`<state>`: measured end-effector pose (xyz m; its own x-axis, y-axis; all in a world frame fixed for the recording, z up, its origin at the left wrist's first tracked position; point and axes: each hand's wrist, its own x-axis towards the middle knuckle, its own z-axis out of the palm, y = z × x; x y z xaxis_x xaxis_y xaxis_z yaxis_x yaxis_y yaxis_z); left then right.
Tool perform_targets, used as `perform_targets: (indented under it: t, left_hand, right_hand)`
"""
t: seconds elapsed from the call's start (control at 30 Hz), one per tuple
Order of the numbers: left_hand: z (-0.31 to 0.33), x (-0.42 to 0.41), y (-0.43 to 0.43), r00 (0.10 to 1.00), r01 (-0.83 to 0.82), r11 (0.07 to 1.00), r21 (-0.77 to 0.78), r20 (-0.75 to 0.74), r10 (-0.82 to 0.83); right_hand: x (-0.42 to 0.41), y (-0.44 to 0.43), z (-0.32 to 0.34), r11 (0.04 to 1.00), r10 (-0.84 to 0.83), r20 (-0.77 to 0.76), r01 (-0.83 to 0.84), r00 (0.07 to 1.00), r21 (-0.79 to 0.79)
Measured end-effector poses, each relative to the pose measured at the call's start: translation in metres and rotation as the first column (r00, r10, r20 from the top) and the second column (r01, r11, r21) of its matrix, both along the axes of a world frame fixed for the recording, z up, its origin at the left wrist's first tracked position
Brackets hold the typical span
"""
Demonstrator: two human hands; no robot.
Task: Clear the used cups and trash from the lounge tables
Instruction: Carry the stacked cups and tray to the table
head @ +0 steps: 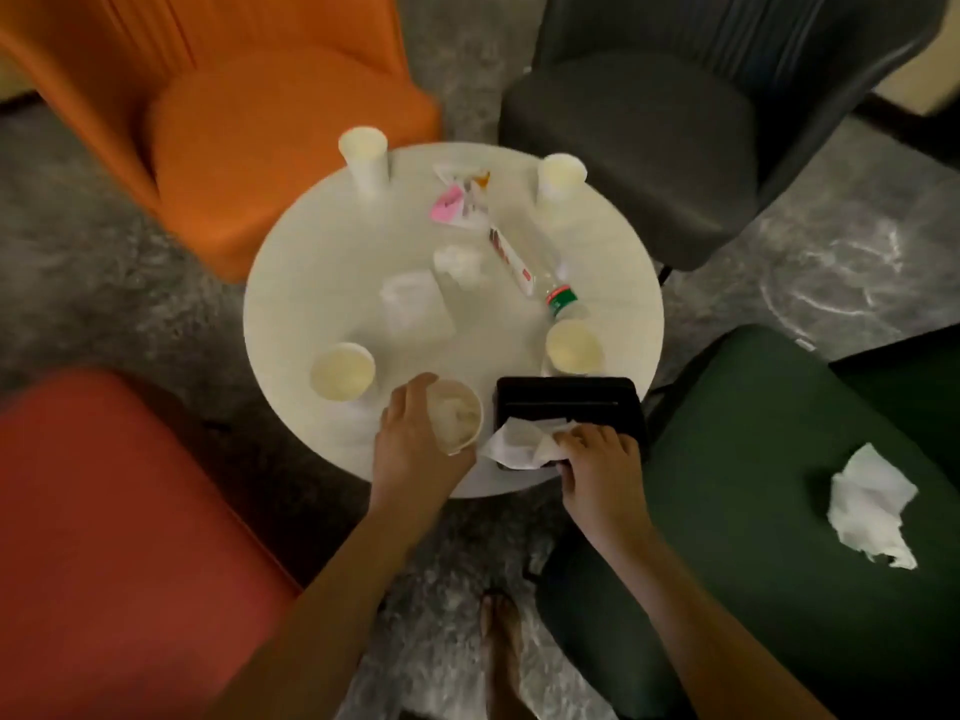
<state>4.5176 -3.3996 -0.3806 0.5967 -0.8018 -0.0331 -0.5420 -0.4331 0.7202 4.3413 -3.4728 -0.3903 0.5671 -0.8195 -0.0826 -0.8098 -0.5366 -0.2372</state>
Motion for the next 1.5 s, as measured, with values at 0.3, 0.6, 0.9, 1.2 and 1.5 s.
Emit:
perform_targets:
  t: [0.3, 0.6, 0.9, 1.2, 1.5]
  left_hand:
    - [-0.026, -0.007, -0.022, 0.996, -0.082, 0.996, 0.022, 0.028, 0.082]
    - [-0.022, -0.01, -0.01, 0.999, -0.04, 0.998, 0.054, 0.024, 0.039]
    - [0.041, -0.012, 0.042, 0.975, -0.019, 0.991, -0.134, 0.215, 0.048]
    - [0.078, -0.023, 0.228, 0.973, 0.012, 0.972, -0.237, 0.228, 0.043]
    - [0.034, -0.081, 0.365, 0.993, 0.006, 0.997, -0.074, 0.122, 0.003]
  right_hand:
    - [0.0, -0.013, -0.043, 0.999, 0.049, 0.072, -0.048, 0.996, -0.015]
    - [0.001, -0.002, -0.041, 0.998, 0.041, 0.154, -0.032, 0.987, -0.057]
    - [0.013, 0.037, 0.017, 0.982, 0.124, 0.339, -0.067, 0.933, -0.175]
    - [-0.003, 0.212, 0.051, 0.982, 0.105, 0.446, -0.021, 0.889, -0.189]
    - [-0.059, 0.349, 0.016, 0.996, 0.086, 0.315, -0.08, 0.945, -0.033]
